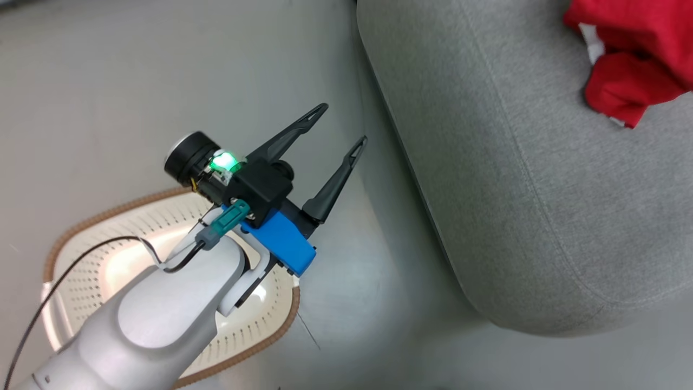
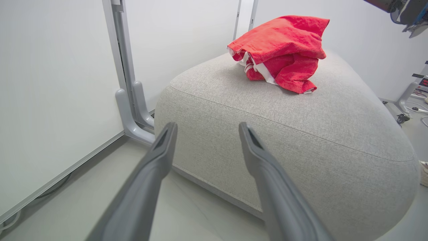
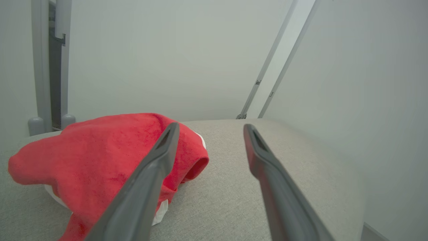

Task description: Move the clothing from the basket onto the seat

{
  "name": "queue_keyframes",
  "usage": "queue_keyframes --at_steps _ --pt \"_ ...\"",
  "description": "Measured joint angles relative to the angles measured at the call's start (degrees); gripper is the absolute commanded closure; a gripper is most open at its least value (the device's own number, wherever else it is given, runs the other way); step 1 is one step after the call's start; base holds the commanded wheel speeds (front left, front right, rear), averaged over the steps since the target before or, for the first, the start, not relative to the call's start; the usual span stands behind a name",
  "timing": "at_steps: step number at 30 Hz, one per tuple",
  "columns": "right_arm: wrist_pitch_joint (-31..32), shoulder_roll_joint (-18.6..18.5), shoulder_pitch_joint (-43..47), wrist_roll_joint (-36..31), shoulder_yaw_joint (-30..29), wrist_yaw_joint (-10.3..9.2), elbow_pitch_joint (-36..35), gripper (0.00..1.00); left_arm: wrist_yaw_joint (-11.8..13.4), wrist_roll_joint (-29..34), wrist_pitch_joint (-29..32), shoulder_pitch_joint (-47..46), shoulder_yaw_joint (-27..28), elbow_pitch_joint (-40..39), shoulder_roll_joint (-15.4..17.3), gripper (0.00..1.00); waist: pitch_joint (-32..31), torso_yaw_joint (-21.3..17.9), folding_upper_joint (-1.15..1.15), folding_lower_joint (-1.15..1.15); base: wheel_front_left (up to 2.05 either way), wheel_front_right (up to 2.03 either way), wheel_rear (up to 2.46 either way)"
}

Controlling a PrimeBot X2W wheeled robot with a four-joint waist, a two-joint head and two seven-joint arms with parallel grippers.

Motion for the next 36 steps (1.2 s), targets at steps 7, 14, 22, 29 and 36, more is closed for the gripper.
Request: queue_keyframes --at_steps 7,14,22,29,36 --pt "0.0 1.1 6.9 2.2 8.7 0.0 -8.3 0.0 2.3 -2.6 -2.1 5.1 4.6 3.0 -1.3 0.0 -7.8 1.6 0.0 -0.01 0.0 0.0 0.0" --pt "0.0 4.7 11.4 1.2 16.2 0.0 -11.9 0.0 4.6 -1.7 -2.4 12.2 14.1 1.0 -2.5 0.0 -14.8 5.0 0.0 -0.02 0.0 0.0 0.0" --pt "0.0 9.0 17.1 2.0 20.7 0.0 -12.8 0.0 4.7 1.7 -2.4 22.6 26.1 0.0 -4.9 0.0 -20.8 10.8 0.0 -0.01 0.0 0.0 0.0" --pt "0.0 11.4 22.4 3.0 23.3 0.0 -13.3 0.0 2.7 5.4 -2.4 30.4 34.0 0.4 -8.0 0.0 -25.6 15.9 0.0 0.0 0.0 0.0 0.0" --pt "0.0 13.9 27.5 4.1 24.3 0.0 -13.1 0.0 0.4 8.4 -2.4 37.3 39.9 1.1 -10.7 0.0 -30.2 19.3 0.0 0.0 0.0 0.0 0.0"
